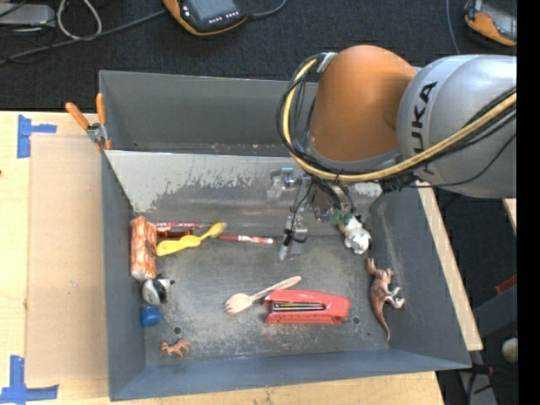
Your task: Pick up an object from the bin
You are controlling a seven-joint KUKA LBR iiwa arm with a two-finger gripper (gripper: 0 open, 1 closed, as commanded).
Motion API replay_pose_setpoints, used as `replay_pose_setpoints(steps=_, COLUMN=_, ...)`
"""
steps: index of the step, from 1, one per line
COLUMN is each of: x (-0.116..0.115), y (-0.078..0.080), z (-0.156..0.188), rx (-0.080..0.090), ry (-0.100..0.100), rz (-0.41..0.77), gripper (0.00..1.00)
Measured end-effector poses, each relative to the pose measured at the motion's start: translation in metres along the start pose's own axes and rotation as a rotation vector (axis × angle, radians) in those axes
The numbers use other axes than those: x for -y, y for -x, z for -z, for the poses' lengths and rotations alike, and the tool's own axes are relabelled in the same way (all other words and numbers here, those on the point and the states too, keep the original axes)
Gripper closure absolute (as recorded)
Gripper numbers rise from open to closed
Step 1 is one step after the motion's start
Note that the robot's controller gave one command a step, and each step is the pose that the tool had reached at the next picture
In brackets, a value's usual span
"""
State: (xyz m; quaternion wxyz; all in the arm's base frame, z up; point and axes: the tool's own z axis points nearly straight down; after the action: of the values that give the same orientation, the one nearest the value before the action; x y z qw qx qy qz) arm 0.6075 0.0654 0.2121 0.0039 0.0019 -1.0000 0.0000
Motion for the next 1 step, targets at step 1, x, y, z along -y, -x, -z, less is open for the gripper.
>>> replay_pose_setpoints(steps=1, x=0.0004, y=0.0012, z=0.0050, rx=0.008, ry=0.001, rz=-0.002, gripper=0.00)
